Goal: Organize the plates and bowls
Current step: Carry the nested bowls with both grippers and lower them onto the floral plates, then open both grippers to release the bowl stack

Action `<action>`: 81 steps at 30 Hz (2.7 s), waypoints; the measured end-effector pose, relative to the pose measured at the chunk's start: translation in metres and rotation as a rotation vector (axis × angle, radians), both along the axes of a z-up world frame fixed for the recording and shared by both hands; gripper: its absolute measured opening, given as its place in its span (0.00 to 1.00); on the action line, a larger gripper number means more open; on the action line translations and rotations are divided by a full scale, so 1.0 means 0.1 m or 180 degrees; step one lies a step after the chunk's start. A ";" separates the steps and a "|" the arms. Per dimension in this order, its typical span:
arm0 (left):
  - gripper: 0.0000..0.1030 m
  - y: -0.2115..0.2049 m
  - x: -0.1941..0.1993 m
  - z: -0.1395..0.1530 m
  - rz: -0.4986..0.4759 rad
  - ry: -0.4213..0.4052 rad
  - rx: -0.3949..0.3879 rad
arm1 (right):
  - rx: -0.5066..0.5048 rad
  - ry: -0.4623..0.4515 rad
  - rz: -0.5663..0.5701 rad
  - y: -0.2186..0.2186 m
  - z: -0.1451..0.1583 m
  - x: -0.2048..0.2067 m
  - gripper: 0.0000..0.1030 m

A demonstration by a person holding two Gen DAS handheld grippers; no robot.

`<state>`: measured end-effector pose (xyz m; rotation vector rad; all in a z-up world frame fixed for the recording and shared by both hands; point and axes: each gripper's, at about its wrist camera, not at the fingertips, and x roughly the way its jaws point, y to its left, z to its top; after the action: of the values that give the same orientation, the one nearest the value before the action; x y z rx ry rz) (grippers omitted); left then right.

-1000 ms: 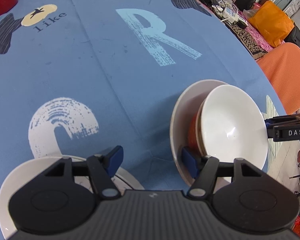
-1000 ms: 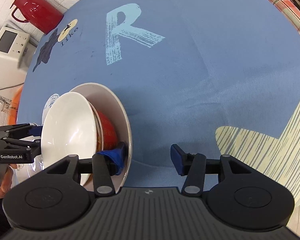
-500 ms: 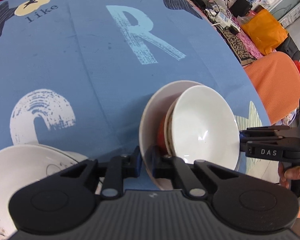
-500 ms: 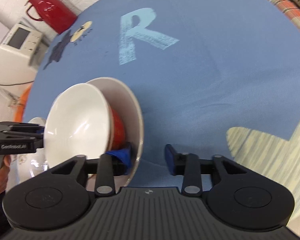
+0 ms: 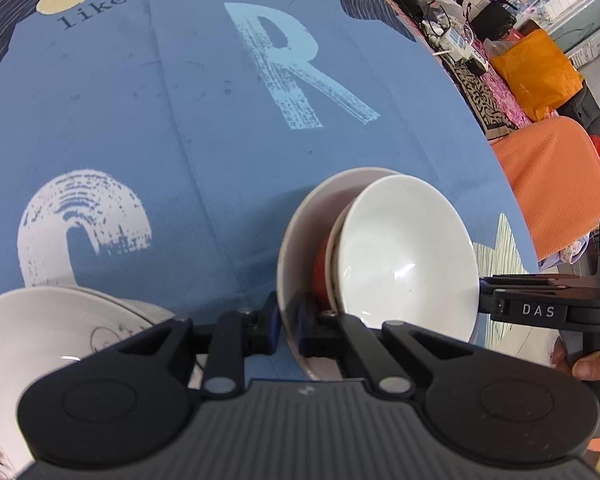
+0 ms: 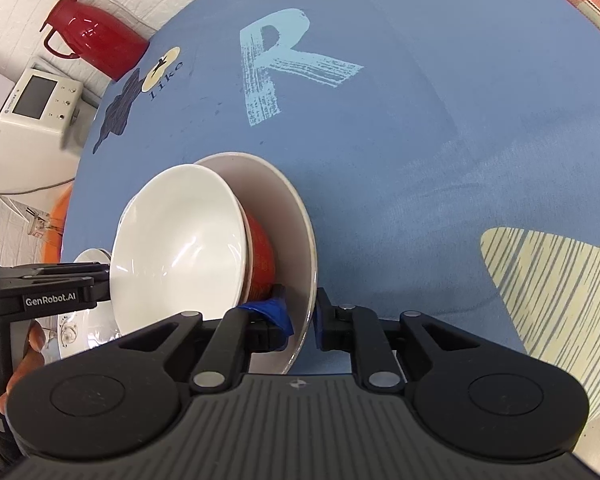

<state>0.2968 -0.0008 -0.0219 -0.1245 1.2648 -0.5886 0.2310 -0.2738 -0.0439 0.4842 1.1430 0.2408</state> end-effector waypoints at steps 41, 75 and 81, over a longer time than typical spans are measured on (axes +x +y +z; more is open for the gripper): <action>0.00 2.02 -0.97 0.28 0.1100 -0.0218 0.0041 | -0.0088 -0.0007 0.1214 1.91 0.27 0.23 0.00; 0.57 1.14 -2.04 1.12 0.1167 -0.1961 0.0009 | -0.0059 -0.1003 0.0616 1.20 0.55 -0.35 0.07; 0.59 0.52 -2.34 0.96 0.1115 -0.2173 -0.0255 | -0.0203 -0.0807 0.0104 1.03 0.40 -0.60 0.12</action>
<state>0.0632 0.0512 0.0745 -0.1877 0.5384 -0.3302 0.1709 -0.1712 -0.0040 0.3672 0.9087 0.2849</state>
